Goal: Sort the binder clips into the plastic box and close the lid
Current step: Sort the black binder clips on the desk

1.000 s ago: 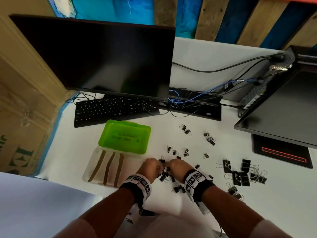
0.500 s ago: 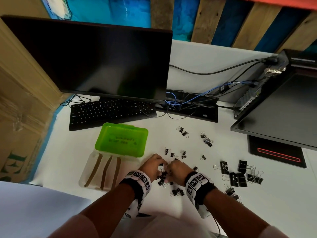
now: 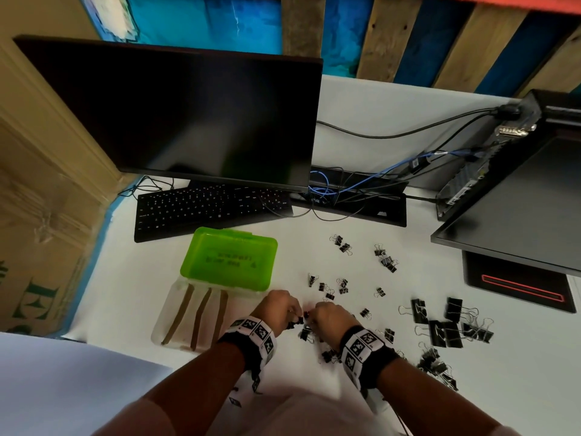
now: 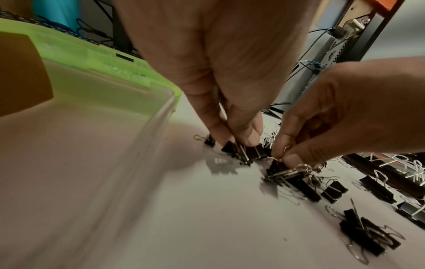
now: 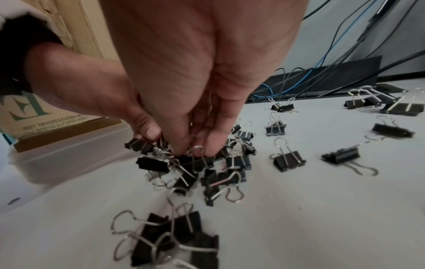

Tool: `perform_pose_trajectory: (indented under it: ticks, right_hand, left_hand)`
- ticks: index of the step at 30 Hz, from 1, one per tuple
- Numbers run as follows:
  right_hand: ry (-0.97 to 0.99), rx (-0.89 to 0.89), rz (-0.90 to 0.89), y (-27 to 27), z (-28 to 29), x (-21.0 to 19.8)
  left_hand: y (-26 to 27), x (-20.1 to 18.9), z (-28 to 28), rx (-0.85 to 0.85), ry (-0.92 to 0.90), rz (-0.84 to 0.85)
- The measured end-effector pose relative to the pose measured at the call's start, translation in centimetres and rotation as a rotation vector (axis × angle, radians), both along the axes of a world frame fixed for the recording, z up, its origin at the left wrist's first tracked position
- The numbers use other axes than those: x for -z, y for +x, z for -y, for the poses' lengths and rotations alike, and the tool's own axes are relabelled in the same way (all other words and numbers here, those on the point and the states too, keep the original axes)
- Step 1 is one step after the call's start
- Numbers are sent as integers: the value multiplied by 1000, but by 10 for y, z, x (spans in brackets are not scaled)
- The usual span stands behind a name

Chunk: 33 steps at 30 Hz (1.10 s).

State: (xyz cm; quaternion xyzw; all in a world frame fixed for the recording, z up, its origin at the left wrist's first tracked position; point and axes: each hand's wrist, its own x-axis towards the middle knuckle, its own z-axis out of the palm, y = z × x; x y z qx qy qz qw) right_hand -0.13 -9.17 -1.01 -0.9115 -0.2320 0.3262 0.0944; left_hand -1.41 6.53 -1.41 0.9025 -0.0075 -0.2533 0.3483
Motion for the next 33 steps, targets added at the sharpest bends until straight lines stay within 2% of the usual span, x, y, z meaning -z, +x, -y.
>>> perform_pose_trajectory:
  ticks: [3, 9, 12, 18, 22, 27, 33]
  right_hand:
    - [6, 10, -20, 3, 4, 2]
    - [97, 164, -52, 1, 7, 2]
    - [95, 166, -71, 3, 5, 7]
    - [105, 196, -82, 6, 2, 3]
    - [103, 89, -119, 12, -1, 2]
    - [53, 14, -144, 22, -11, 1]
    - [169, 100, -106, 21, -9, 8]
  left_hand:
    - [-4, -4, -5, 1, 15, 18]
    - [-14, -12, -2, 15, 47, 47]
    - [-18, -12, -2, 52, -39, -58]
    - [-25, -10, 8, 258, -18, -133]
    - [-30, -1, 14, 293, 23, -186]
    - [-37, 3, 12, 250, 92, -91]
    - [-41, 8, 6, 281, 174, -72]
